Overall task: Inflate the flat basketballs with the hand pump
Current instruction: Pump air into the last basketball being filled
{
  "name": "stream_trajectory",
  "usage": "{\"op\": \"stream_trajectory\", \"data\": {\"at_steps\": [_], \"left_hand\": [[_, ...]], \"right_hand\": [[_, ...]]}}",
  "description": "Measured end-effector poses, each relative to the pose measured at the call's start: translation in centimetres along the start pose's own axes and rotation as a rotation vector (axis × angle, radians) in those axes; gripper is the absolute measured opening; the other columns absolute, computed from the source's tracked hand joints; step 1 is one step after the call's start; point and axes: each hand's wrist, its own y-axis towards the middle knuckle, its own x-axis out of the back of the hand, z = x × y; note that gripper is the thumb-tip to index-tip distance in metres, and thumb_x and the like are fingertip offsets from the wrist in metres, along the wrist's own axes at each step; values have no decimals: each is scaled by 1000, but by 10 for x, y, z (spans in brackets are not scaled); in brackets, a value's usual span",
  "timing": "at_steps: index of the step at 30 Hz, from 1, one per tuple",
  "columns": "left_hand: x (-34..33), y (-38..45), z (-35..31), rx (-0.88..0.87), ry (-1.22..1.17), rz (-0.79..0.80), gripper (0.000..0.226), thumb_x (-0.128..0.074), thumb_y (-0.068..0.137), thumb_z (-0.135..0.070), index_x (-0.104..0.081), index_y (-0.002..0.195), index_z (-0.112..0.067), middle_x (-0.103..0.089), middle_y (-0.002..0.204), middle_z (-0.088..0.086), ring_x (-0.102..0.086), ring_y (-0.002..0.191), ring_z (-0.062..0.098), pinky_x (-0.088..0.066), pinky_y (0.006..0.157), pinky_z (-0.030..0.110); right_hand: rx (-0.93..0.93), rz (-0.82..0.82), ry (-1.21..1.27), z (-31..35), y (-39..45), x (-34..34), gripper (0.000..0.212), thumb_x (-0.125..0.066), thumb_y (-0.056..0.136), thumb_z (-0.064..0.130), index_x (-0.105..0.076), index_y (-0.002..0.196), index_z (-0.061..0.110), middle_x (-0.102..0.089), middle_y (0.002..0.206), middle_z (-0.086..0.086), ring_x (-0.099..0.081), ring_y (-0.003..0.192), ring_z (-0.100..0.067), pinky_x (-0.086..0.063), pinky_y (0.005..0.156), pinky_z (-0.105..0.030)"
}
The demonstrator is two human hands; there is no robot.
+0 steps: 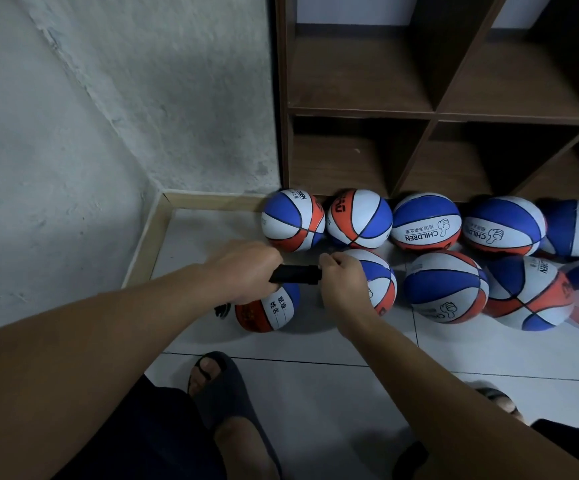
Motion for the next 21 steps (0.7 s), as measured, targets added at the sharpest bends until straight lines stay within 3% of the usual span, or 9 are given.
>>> {"op": "stream_trajectory", "data": {"at_steps": [5, 10, 15, 18, 21], "left_hand": [[5, -1, 20, 11, -59, 59, 27, -66, 99, -48, -61, 80, -28, -65, 75, -5, -62, 65, 14, -45, 58, 31], [5, -4, 33, 75, -118, 83, 34, -69, 96, -61, -62, 82, -30, -67, 75, -6, -65, 66, 14, -48, 59, 31], [3, -4, 17, 45, -78, 69, 34, -66, 100, -57, -57, 79, -32, -66, 74, -5, -64, 66, 14, -41, 57, 30], [-4, -2, 12, 51, -97, 25, 34, -65, 100, -51, -58, 75, -29, -65, 71, -4, -63, 63, 15, -40, 55, 32], [-11, 0, 7, 47, -98, 15, 29, -65, 97, -50, -62, 78, -28, -65, 69, -3, -64, 62, 17, -53, 58, 37]], "right_hand": [[-5, 5, -100, 8, 20, 38, 27, -56, 103, 25, -58, 85, 5, -47, 67, -5, -42, 61, -19, -36, 56, -32], [-125, 14, 26, 10, 47, 87, 14, -56, 96, 22, -49, 86, 15, -38, 69, -7, -30, 54, -17, -27, 46, -28], [-37, -79, -66, 6, 28, 47, 22, -52, 100, 17, -50, 78, 14, -44, 71, -5, -43, 68, -23, -39, 58, -35], [52, -97, -74, 9, 11, 27, 29, -51, 103, 16, -42, 75, 12, -39, 65, -4, -36, 62, -19, -32, 56, -31], [39, -53, -50, 7, 4, 13, 29, -51, 106, 21, -49, 79, 8, -46, 67, -3, -42, 64, -20, -35, 60, -34]]}}
